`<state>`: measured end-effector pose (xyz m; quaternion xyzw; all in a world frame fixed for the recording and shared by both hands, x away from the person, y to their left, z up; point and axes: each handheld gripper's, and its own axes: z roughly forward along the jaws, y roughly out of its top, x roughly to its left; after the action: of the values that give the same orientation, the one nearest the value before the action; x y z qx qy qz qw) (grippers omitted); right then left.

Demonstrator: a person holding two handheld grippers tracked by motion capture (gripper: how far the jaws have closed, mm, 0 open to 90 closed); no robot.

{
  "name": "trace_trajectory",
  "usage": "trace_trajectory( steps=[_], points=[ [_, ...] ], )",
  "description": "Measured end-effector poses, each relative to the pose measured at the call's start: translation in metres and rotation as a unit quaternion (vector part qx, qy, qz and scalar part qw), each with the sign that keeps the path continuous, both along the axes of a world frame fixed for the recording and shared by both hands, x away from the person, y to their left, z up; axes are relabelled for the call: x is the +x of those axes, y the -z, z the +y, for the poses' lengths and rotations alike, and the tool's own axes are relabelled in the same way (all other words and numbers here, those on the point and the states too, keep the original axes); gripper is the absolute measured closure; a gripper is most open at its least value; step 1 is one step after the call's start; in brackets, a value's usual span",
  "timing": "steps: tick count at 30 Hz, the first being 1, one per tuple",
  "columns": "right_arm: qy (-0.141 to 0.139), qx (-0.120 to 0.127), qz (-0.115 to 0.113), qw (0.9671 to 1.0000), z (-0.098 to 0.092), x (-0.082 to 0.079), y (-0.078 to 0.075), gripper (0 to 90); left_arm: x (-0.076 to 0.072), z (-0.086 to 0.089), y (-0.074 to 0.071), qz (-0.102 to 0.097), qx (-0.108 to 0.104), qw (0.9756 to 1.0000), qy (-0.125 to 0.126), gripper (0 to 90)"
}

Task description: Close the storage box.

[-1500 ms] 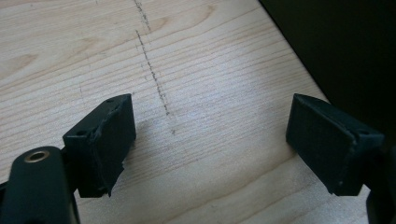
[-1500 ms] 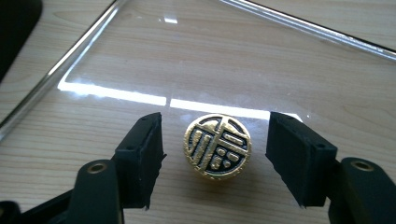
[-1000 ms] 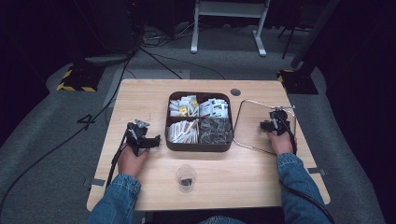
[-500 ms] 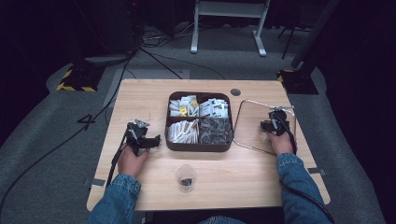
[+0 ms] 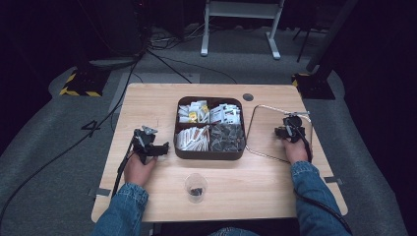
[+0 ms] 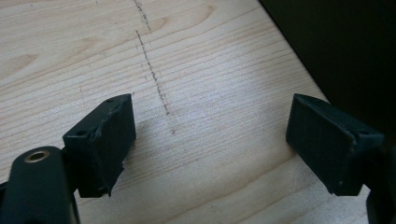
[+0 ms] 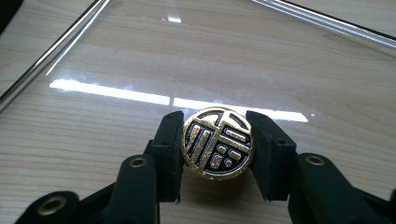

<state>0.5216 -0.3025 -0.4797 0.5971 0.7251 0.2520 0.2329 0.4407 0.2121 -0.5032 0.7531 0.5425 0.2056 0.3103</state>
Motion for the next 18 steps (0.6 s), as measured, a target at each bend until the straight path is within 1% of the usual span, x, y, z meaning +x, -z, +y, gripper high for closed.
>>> trace_trajectory(
  steps=[2,5,7,13,18],
  points=[
    [0.002,0.002,-0.003,1.0000,-0.002,0.000,-0.003,58.2,0.000,0.000,0.000,0.000,0.000,1.0000,0.000,16.3],
    [0.006,0.015,-0.003,0.9999,-0.005,0.000,-0.009,58.2,0.000,0.000,0.000,0.000,0.001,1.0000,0.000,16.3],
    [0.004,0.017,-0.004,0.9998,-0.007,0.000,-0.013,58.2,0.000,0.000,0.000,0.000,0.000,1.0000,0.000,16.3],
    [0.010,0.029,-0.021,0.9993,-0.010,-0.004,-0.026,58.2,0.000,0.000,0.000,0.000,0.000,1.0000,0.000,16.3],
    [0.008,0.038,-0.037,0.9986,-0.013,-0.007,-0.038,58.2,0.000,0.000,0.000,0.000,0.000,1.0000,0.000,16.3]
  ],
)
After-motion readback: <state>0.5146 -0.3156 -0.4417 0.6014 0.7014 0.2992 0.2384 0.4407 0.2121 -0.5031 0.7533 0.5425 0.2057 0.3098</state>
